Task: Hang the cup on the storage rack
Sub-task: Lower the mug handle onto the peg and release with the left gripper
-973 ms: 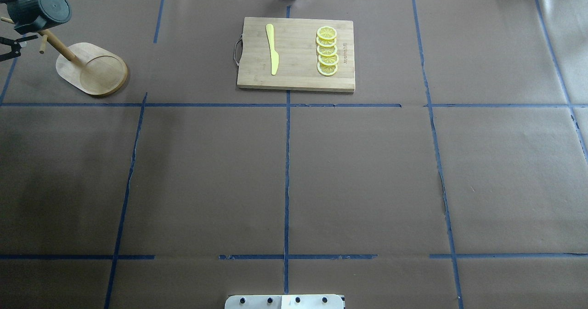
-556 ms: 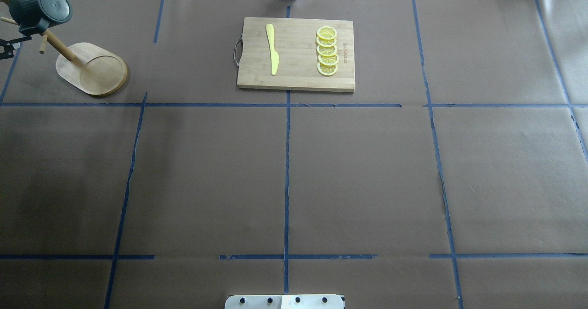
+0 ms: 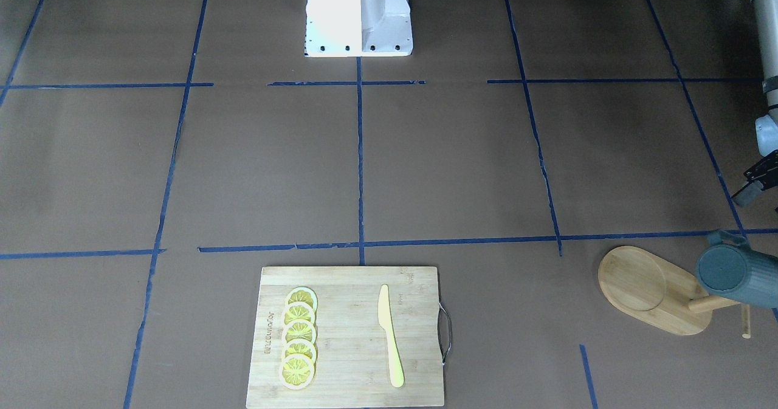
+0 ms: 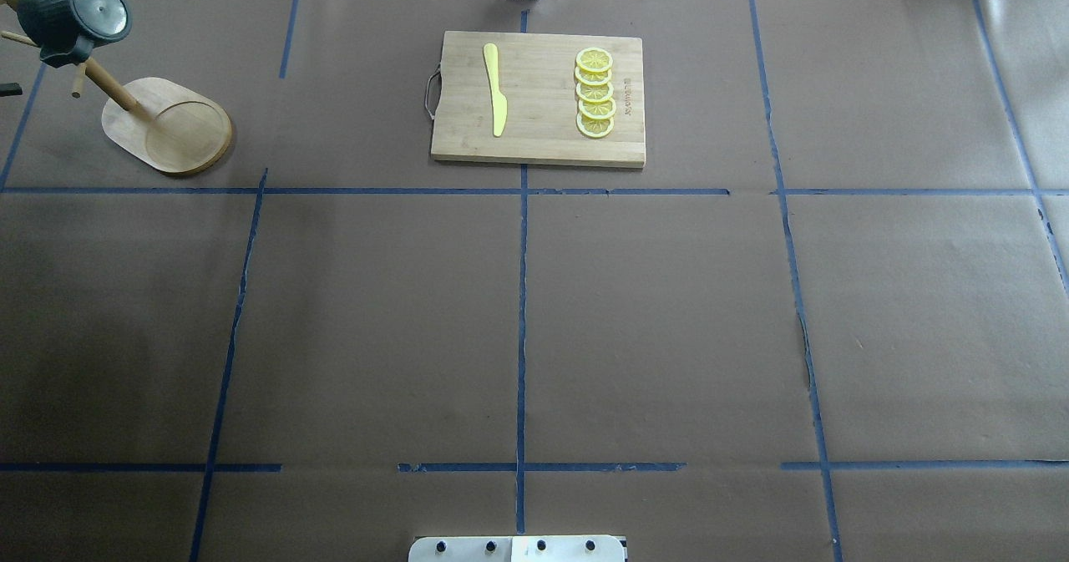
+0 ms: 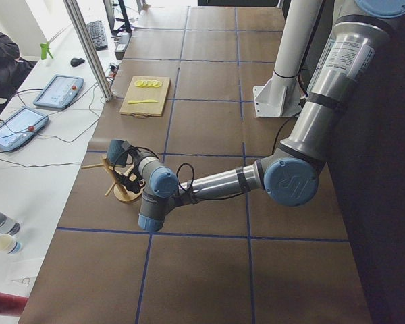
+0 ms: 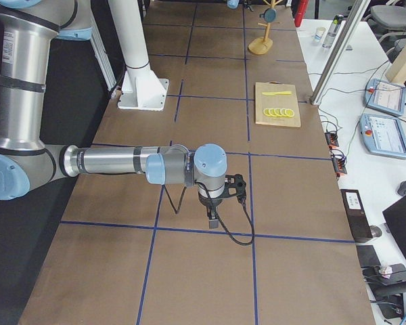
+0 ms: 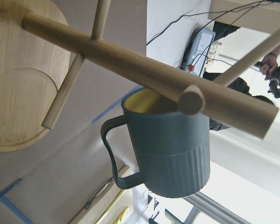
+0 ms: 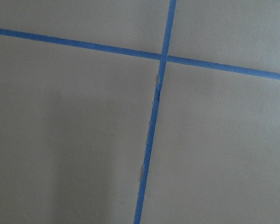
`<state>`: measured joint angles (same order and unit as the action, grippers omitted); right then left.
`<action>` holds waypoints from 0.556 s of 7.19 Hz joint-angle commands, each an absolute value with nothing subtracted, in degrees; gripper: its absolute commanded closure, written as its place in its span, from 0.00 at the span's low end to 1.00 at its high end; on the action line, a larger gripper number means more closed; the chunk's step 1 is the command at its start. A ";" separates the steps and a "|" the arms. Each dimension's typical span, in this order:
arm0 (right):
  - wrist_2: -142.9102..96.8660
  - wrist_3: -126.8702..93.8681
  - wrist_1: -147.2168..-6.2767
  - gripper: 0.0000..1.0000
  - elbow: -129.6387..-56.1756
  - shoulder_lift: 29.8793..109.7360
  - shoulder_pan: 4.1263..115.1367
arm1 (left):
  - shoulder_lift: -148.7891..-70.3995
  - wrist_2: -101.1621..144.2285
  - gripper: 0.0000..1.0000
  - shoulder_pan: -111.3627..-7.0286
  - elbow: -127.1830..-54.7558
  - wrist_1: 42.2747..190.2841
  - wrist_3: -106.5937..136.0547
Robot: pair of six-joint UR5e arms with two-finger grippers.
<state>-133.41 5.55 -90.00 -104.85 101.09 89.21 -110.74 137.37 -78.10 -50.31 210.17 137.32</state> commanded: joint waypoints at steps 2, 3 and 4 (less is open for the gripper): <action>-133.51 5.54 -90.09 0.00 -104.59 101.16 89.12 | -110.05 149.39 0.00 -81.81 -50.19 202.60 106.34; -133.51 5.54 -90.00 0.00 -104.59 101.16 89.12 | -108.91 149.59 0.00 -81.74 -50.36 202.33 100.69; -133.51 5.54 -90.09 0.00 -104.59 101.16 89.12 | -106.37 149.59 0.00 -81.74 -50.36 201.72 92.20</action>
